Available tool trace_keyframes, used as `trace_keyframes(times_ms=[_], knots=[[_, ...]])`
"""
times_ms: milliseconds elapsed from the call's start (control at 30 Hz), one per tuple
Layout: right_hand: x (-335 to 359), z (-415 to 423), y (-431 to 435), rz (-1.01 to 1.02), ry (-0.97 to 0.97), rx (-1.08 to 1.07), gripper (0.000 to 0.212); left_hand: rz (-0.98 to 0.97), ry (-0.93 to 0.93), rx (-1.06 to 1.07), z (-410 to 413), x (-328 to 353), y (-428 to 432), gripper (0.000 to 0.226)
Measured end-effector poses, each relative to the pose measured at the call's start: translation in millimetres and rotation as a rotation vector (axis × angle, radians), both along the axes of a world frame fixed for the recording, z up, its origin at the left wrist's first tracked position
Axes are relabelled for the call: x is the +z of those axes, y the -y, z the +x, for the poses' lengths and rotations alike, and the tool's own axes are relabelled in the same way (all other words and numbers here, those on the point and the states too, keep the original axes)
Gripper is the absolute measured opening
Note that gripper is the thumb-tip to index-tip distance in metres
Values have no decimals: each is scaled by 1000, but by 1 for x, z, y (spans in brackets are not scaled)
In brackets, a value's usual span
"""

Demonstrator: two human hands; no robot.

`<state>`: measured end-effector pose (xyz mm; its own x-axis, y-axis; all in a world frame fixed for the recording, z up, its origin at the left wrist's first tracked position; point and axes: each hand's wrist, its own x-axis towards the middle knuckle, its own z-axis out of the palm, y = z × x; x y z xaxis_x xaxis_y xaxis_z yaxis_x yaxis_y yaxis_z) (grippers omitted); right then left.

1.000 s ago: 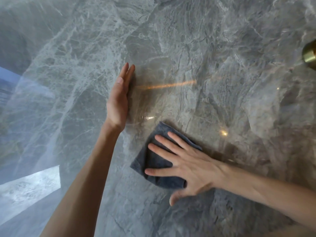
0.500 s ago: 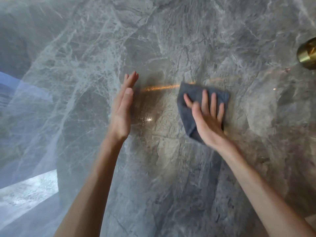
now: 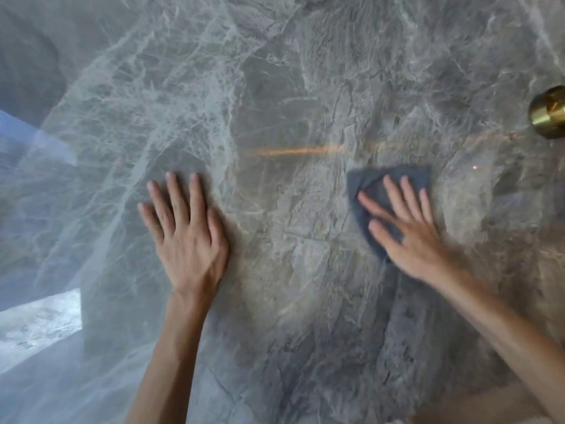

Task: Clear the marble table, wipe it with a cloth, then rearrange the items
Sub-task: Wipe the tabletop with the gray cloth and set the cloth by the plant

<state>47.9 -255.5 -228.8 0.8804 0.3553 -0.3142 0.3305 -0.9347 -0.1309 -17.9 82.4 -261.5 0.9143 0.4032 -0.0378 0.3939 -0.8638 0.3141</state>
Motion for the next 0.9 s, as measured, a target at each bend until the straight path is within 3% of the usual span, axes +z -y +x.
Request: trace_keyframes(times_ms=[100,167,233,333,400,467,533,567,667,767,833,900], knots=[[-2,69,-47,62,46,-211,53,87,-38,-14,3,-6,1,58],[-11,77,-98,72,93,-46,53,110,-20,-7,6,-10,0,57],[-21,33,-126,82,160,223,55,140,-8,-21,0,-14,-7,56],[-17,-64,-80,81,102,458,55,129,-7,-72,-7,-16,-16,55],[-3,-75,-23,13,14,369,52,97,-19,-98,-8,-14,-16,55],[2,-36,7,-17,-17,50,51,63,-27,-97,-8,-10,-13,56],[-4,24,-16,34,20,-213,52,32,-13,-85,-10,-8,-13,57],[-8,46,-43,44,38,-233,53,25,-3,-85,-11,-7,-14,58],[-21,27,-122,68,137,37,55,-7,25,-69,-10,-7,-18,58],[-25,-95,-95,121,97,437,55,-30,41,-84,-10,-5,-16,58],[-9,-134,-37,56,16,451,51,-40,33,-87,-10,-3,-14,58],[-1,-101,3,32,11,215,48,-64,29,-74,-11,-1,-12,59]])
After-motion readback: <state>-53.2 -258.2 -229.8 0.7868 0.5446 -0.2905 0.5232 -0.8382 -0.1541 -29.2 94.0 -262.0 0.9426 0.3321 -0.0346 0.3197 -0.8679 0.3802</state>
